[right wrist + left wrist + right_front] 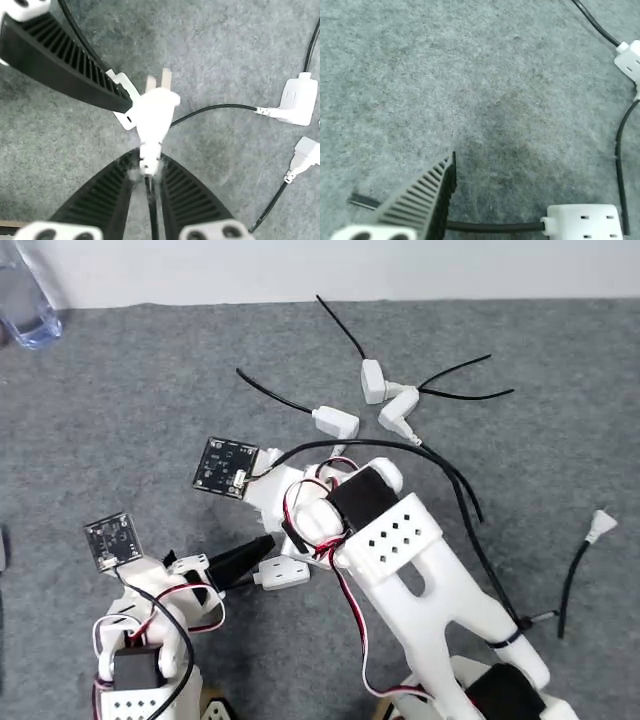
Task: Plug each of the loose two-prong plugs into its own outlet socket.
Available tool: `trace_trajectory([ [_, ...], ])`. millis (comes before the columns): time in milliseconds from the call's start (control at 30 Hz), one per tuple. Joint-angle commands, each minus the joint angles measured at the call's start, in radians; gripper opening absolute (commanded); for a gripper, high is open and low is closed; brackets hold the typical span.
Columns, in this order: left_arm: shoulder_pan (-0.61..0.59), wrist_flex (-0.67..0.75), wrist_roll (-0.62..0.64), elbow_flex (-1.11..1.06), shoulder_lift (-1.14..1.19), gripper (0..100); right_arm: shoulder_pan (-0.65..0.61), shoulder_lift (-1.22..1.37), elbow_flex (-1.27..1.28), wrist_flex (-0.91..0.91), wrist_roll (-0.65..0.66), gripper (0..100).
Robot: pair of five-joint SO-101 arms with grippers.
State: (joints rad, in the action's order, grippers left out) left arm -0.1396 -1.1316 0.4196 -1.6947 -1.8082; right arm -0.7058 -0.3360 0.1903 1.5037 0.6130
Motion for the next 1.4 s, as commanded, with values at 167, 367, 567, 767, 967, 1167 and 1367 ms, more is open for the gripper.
trace_trajectory([
  [167, 0.000, -0.005, 0.006, 0.012, -0.005, 65, 0.084, -0.031, 0.020, -0.048, 0.026, 0.8],
  [367, -0.002, -0.005, 0.006, 0.012, -0.005, 65, 0.200, -0.031, 0.037, 0.001, 0.126, 0.8],
  [567, -0.002, -0.005, 0.006, 0.012, -0.005, 65, 0.374, -0.044, 0.008, 0.039, 0.239, 0.8],
  [767, -0.002, -0.005, 0.006, 0.012, -0.005, 65, 0.515, -0.031, -0.186, 0.117, 0.358, 0.8],
  [967, -0.002, -0.005, 0.006, 0.012, -0.005, 65, 0.539, -0.030, -0.176, 0.220, 0.425, 0.8],
  [1167, -0.002, -0.005, 0.006, 0.012, -0.005, 65, 0.536, -0.030, -0.058, 0.239, 0.660, 0.8],
  [1367, -0.002, -0.005, 0.006, 0.012, -0.005, 65, 0.496, -0.024, 0.150, 0.294, 1.128, 0.8],
])
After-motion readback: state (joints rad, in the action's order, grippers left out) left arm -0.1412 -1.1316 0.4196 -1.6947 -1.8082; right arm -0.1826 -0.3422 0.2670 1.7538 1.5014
